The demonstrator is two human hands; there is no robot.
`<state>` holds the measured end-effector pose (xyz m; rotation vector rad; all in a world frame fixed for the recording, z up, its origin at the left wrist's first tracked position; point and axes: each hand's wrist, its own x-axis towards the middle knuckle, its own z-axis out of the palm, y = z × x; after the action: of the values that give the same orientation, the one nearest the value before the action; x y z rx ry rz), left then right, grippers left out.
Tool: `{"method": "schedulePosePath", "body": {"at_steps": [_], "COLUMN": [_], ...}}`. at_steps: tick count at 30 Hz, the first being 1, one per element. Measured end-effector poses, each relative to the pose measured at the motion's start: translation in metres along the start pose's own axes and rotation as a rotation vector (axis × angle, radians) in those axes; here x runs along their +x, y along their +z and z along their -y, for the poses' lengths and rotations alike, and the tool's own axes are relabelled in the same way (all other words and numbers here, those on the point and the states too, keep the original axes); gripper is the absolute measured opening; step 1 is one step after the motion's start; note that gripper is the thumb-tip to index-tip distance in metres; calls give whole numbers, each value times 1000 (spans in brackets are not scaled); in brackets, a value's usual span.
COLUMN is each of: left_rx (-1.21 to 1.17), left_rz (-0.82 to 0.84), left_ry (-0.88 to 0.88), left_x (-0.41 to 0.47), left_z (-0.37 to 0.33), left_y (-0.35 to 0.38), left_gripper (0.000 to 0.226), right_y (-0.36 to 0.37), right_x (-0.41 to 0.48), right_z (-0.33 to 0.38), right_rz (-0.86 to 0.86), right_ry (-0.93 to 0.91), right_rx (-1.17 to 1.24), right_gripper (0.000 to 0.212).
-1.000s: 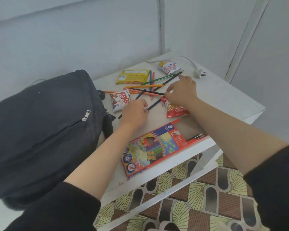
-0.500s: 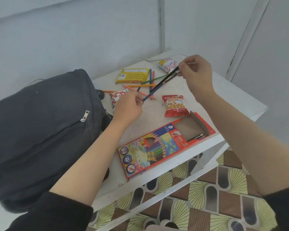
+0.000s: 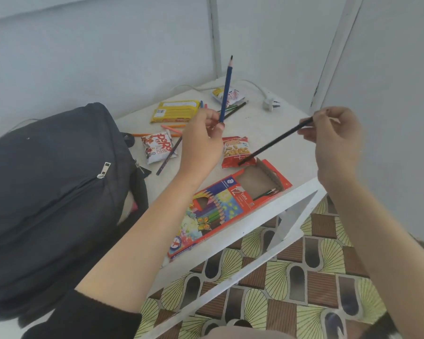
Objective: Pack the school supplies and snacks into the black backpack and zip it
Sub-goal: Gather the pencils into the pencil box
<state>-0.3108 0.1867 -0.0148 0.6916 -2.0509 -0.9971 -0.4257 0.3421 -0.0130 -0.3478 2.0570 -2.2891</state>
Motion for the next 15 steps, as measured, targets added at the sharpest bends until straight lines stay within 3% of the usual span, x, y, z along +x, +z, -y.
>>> {"method": "schedulePosePath", "body": {"at_steps": [7,15], "left_rx": [-135,-14], "left_rz": [175,280], "left_ry": [-7,6], "left_x": [-31,-50], "left_z": [-5,7], "left_y": [26,38], "left_gripper": [14,12], "right_y": [-14,-14], "right_x": [-16,-20], "right_z": [-24,-31], "right_rz": [53,78], "right_ry": [-134,-114], "right_rx": [-226,-296], "right_gripper": [6,20]}}
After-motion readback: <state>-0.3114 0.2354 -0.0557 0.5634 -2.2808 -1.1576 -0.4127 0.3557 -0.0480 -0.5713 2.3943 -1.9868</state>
